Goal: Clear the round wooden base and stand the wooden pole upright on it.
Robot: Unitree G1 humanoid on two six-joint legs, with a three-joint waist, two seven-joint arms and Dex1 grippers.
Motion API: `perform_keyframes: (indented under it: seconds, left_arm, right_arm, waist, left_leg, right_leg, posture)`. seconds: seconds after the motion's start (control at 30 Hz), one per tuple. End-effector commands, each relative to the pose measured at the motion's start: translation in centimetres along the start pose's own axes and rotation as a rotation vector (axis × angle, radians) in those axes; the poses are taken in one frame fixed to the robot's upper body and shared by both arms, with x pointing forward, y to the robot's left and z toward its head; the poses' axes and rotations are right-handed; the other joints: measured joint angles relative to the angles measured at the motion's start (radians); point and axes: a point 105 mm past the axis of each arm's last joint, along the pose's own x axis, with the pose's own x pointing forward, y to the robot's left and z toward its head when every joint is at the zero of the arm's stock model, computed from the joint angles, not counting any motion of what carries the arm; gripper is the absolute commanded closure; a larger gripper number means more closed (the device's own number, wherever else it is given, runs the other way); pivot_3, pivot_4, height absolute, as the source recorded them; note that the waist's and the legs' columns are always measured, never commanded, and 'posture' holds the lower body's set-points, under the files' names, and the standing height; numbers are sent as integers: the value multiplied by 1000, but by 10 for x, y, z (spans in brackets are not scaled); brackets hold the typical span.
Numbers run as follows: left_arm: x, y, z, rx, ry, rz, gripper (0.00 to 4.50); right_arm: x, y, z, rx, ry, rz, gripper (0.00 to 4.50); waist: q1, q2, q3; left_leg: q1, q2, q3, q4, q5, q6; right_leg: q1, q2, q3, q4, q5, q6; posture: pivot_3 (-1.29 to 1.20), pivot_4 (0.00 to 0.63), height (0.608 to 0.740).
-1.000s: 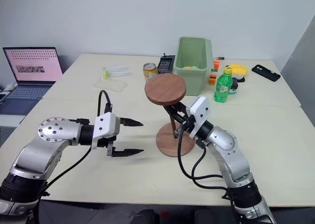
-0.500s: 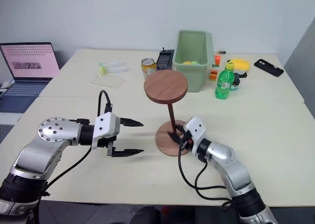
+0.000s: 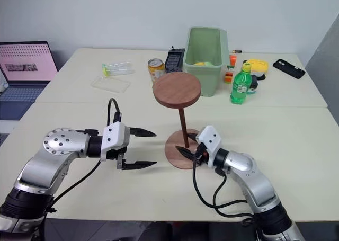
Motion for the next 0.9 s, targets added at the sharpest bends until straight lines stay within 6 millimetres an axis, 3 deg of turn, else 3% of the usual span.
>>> perform_keyframes:
  seconds: [0.03, 0.33, 0.77, 0.87, 0.9]
  left_arm:
    - [-4, 5, 9, 33, -30, 31, 0]
    - [-2, 6, 12, 40, -30, 34, 0]
    - [-4, 13, 11, 38, -26, 59, 0]
    - [-18, 31, 7, -6, -25, 171, 0]
    - [-23, 39, 6, -15, -29, 224, 0]
  right_arm:
    - [-7, -8, 10, -44, -17, -26, 1796]
    - [-17, -18, 10, -68, 24, -39, 1796]
    - [-44, 3, 24, -138, 27, 126, 1796]
    - [-65, -10, 36, -173, 40, 82, 1796]
    - [-71, -16, 40, -175, 38, 54, 1612]
  waist:
    - [0, 0, 0]
    - [0, 0, 0]
    - [1, 0, 0]
    - [2, 0, 0]
    - [2, -1, 0]
  left_leg:
    - [0, 0, 0, 0, 0, 0]
    - [0, 0, 0, 0, 0, 0]
    - [0, 0, 0, 1, 0, 0]
    - [0, -1, 0, 1, 0, 0]
    - [0, -1, 0, 2, 0, 0]
  right_leg:
    - [0, 0, 0, 0, 0, 0]
    - [0, 0, 0, 0, 0, 0]
    - [0, 0, 0, 1, 0, 0]
    - [0, 0, 0, 1, 0, 0]
    - [0, 0, 0, 2, 0, 0]
  posture:
    - [0, 150, 740]
    - [0, 150, 740]
    - [0, 150, 740]
    - [0, 150, 740]
    - [0, 150, 740]
